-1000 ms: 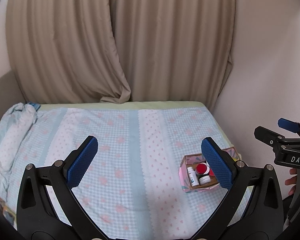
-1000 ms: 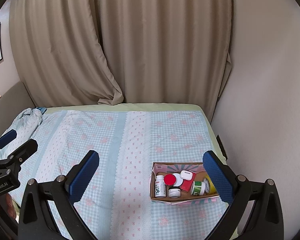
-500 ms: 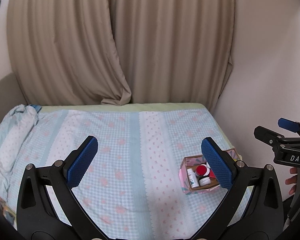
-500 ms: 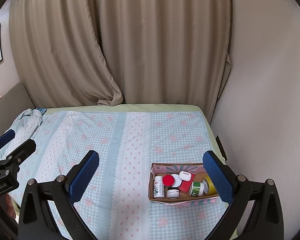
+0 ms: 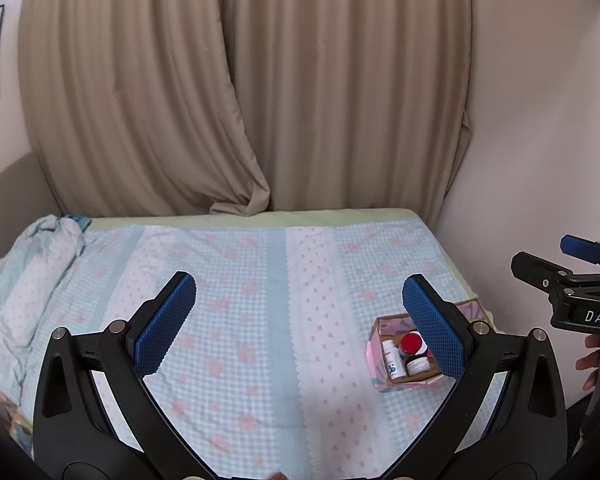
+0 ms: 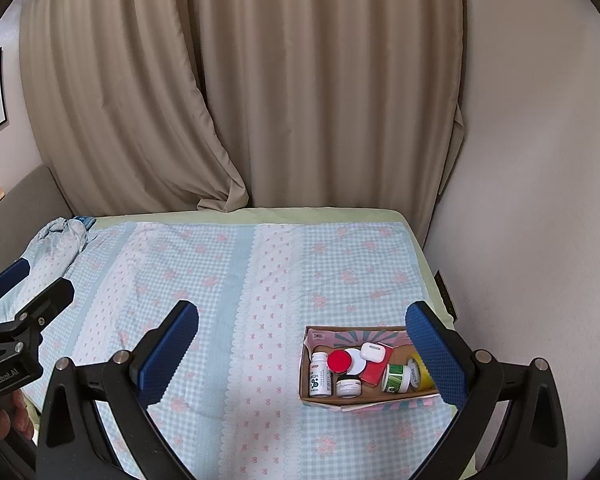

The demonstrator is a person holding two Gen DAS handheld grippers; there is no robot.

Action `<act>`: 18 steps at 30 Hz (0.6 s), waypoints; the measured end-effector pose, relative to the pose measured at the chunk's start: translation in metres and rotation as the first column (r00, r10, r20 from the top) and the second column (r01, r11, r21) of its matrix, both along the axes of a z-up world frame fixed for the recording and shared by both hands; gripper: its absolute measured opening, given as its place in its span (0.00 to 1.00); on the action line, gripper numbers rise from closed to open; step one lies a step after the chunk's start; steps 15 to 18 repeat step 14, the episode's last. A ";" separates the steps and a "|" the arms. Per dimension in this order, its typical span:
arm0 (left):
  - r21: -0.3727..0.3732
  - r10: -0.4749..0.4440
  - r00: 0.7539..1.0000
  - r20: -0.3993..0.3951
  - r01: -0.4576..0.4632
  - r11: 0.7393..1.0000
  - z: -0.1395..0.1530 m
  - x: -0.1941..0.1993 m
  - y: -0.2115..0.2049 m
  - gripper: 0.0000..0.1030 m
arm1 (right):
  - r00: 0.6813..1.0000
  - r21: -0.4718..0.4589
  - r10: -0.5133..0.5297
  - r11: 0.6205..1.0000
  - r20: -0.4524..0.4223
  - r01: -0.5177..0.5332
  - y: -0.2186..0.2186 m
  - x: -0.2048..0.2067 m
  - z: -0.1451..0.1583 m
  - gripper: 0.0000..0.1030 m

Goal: Organize rigid objects

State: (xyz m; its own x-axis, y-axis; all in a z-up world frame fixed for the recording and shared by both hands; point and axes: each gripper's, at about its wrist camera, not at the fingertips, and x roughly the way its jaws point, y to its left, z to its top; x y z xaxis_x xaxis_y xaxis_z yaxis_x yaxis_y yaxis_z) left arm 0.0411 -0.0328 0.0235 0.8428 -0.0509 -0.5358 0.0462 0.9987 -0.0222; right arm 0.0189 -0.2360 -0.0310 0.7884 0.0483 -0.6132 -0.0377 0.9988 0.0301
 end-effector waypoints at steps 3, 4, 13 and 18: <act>-0.007 0.023 1.000 0.013 -0.023 1.000 0.000 -0.001 0.003 1.00 | 1.000 0.001 0.001 1.000 -0.001 -0.001 0.000 0.000 0.000 1.00; -0.010 0.026 1.000 0.015 -0.026 1.000 -0.001 -0.001 0.004 1.00 | 1.000 0.002 0.000 1.000 -0.002 0.000 0.000 0.001 0.000 1.00; -0.027 0.029 1.000 -0.008 -0.030 0.999 -0.009 0.007 0.021 1.00 | 1.000 0.009 -0.011 1.000 -0.023 0.011 0.008 0.008 -0.002 1.00; -0.024 0.030 0.999 -0.012 -0.030 0.999 -0.010 0.009 0.022 1.00 | 1.000 0.010 -0.014 1.000 -0.028 0.014 0.010 0.010 -0.003 1.00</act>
